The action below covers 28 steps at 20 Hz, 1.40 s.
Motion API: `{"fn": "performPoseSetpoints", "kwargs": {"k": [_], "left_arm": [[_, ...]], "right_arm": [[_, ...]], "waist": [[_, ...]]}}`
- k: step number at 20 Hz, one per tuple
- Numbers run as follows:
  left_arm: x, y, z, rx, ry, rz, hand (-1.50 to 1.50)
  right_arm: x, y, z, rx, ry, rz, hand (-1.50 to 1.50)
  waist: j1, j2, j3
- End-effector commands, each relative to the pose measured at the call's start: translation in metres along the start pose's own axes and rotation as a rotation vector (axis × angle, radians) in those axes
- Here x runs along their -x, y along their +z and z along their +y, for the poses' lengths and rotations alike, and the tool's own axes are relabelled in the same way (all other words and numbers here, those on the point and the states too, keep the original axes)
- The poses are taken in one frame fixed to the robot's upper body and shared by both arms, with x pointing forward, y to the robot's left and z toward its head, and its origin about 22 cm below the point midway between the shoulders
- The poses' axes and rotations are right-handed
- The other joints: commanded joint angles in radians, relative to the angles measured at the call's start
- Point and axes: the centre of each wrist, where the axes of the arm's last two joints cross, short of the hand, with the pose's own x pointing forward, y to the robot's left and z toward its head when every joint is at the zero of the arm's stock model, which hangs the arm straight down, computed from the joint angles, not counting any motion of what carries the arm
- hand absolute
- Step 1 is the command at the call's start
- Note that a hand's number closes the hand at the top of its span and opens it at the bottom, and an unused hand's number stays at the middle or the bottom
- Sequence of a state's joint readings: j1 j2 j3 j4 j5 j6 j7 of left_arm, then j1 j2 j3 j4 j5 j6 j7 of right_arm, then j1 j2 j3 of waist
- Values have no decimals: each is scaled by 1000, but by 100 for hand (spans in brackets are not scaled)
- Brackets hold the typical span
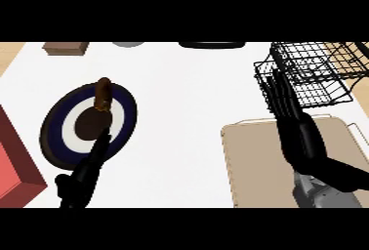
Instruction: Pick the bell pepper from the tray and place it in the tiered basket
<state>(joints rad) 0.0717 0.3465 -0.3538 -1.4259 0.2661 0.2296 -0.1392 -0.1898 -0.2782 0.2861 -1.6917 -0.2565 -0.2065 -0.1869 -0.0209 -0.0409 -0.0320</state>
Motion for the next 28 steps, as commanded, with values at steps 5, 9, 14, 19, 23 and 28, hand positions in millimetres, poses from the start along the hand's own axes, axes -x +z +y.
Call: {"fn": "performPoseSetpoints", "kwargs": {"k": [5, 9, 14, 19, 23, 28], "left_arm": [[-50, -26, 73, -266, -226, -151, 0], [-41, -18, 84, -296, -239, -116, 0], [-67, -34, 84, -269, -271, -117, 0], [-71, -43, 74, -233, -285, -118, 0], [-80, -44, 78, -231, -297, -133, 0], [-93, -54, 76, -208, -288, -153, 0]], "right_arm": [[-10, 43, -70, 543, 41, -48, 150], [38, 118, -112, 1077, 229, 344, -150], [3, 158, -91, 1290, 270, 259, -150], [-50, 192, -92, 1080, 385, 450, -150], [-77, 205, -100, 840, 523, 665, -150], [-126, 161, -102, 762, 574, 758, -150]], "waist": [[-56, 26, 39], [-118, 51, 35], [-40, 33, 30], [-11, 41, 28], [3, 45, 25], [36, 51, 26]]}}
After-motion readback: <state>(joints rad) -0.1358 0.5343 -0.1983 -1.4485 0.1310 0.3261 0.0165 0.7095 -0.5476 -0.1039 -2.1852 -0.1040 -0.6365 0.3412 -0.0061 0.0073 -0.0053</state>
